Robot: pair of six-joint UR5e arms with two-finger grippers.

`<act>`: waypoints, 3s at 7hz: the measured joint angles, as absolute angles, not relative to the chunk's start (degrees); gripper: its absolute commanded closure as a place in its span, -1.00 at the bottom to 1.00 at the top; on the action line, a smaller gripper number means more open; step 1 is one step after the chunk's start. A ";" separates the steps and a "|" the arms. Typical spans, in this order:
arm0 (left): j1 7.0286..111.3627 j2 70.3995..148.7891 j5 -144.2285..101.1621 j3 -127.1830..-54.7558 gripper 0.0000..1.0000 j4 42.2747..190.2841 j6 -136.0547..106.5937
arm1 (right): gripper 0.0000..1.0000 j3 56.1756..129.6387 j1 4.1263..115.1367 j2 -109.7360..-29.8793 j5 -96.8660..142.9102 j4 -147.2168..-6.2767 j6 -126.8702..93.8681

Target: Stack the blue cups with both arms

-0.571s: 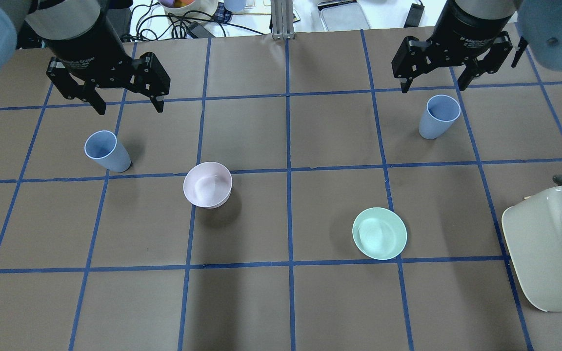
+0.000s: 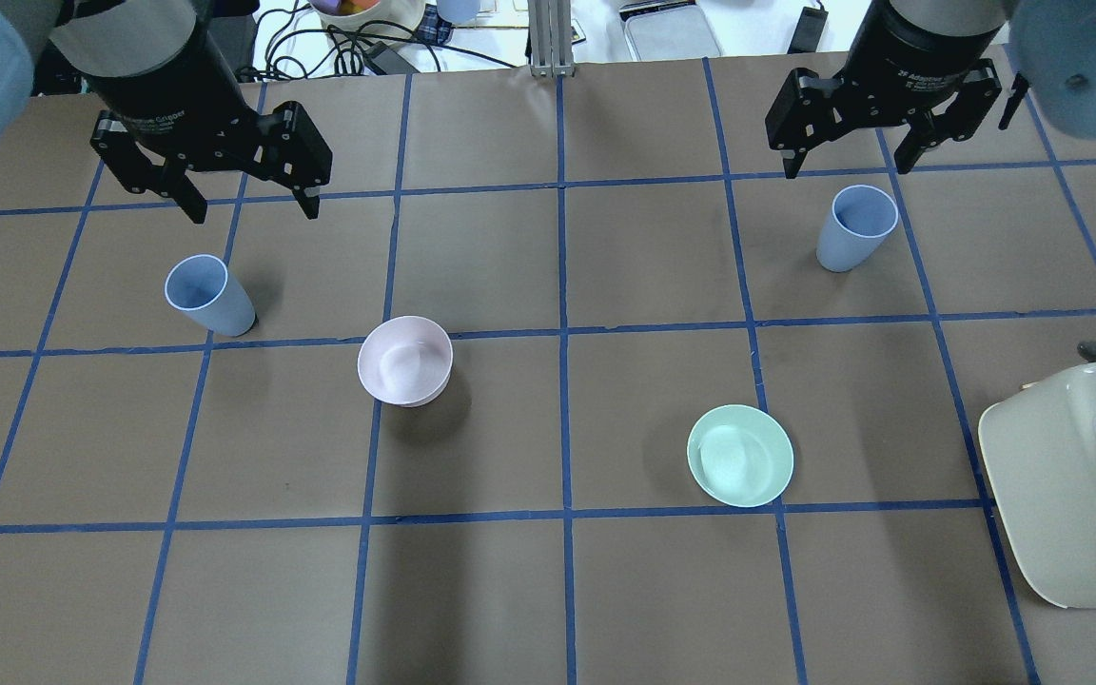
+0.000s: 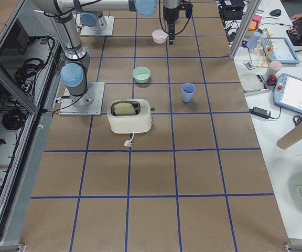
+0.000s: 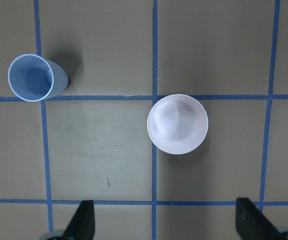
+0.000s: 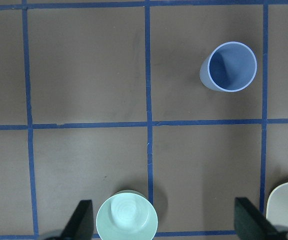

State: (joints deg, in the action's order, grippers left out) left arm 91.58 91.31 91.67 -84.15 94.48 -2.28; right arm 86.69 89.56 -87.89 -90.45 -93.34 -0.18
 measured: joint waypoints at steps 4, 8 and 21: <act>89.33 93.52 91.51 -86.18 -1.00 92.27 -0.68 | -1.00 86.85 89.56 -87.89 -90.73 -92.79 -0.02; 84.42 105.63 95.78 -97.28 -1.00 66.06 4.70 | -1.00 87.06 89.48 -87.89 -90.53 -92.79 0.30; 91.57 108.09 88.26 -94.57 1.00 57.89 2.52 | -1.00 86.95 88.66 -87.69 -91.16 -93.68 2.72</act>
